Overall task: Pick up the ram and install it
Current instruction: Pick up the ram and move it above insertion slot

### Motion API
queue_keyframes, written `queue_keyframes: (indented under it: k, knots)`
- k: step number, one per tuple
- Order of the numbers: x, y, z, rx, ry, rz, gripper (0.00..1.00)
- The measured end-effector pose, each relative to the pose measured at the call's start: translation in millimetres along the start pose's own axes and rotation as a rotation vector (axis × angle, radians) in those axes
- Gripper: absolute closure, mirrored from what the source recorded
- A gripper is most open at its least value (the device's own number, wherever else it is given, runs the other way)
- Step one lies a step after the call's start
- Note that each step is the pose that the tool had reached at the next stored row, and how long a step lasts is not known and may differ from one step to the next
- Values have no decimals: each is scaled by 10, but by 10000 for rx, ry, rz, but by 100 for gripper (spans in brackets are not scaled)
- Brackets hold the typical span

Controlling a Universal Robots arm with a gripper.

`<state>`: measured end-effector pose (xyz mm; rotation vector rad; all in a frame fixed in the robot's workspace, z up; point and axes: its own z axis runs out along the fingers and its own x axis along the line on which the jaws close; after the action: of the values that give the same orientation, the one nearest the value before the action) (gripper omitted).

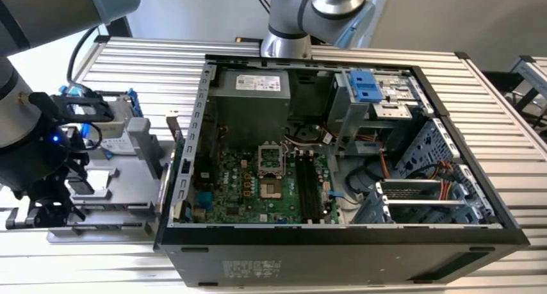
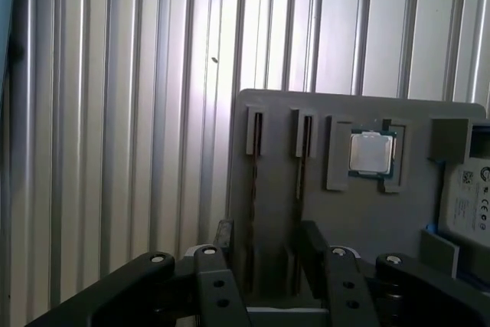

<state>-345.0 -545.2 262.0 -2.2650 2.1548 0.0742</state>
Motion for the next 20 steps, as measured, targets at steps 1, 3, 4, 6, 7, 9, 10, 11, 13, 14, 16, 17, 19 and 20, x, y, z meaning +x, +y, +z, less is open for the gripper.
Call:
queue_keyframes:
  k: [1,3,4,6,7,9,10,11,13,14,16,17,19,20]
  knots:
    - [6,0,14,0,0,-1,0]
    - [16,-1,42,0,0,0,0]
    - [21,-1,56,0,0,0,0]
    - [29,-1,85,1,0,3,0]
    - [31,-1,99,0,0,5,0]
    - [35,-2,132,1,0,10,0]
    - [36,-2,149,1,-1,13,0]
    - [37,-3,165,1,-1,17,0]
    - [38,-4,199,1,0,29,0]
    - [39,-4,217,2,-1,36,0]
    - [41,-5,252,3,-2,51,0]
    - [41,-5,267,2,-1,59,0]
    - [43,-6,297,4,-2,75,0]
    - [43,-6,311,4,-2,82,0]
